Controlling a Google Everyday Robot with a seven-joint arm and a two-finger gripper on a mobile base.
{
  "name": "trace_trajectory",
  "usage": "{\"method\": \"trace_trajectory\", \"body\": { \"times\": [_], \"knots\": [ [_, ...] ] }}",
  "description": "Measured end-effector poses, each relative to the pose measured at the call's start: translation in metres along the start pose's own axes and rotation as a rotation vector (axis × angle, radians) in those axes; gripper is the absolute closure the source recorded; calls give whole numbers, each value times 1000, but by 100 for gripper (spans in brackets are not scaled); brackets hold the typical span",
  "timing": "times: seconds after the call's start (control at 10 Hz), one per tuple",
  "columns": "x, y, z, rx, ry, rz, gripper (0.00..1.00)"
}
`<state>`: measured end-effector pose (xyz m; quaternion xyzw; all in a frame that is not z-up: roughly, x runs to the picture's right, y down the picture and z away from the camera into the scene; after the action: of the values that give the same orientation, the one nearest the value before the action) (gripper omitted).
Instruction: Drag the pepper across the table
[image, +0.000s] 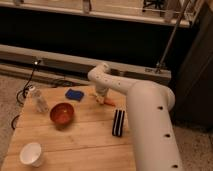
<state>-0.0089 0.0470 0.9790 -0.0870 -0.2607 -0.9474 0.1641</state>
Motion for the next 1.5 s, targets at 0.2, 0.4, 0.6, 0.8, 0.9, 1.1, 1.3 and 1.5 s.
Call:
{"method": "trace_trajectory", "body": {
  "times": [0.2, 0.4, 0.6, 0.8, 0.9, 1.1, 1.3, 1.5],
  "knots": [
    [-5, 9, 0, -7, -11, 12, 85],
    [-4, 14, 1, -8, -15, 21, 85],
    [-1, 17, 4, 0, -4, 40, 85],
    [6, 17, 6, 17, 45, 79, 85],
    [12, 14, 6, 31, 75, 95, 85],
    [23, 2, 4, 60, 128, 110, 85],
    [34, -17, 0, 84, 166, 102, 85],
    [48, -60, -7, 121, 206, 71, 85]
  ]
}}
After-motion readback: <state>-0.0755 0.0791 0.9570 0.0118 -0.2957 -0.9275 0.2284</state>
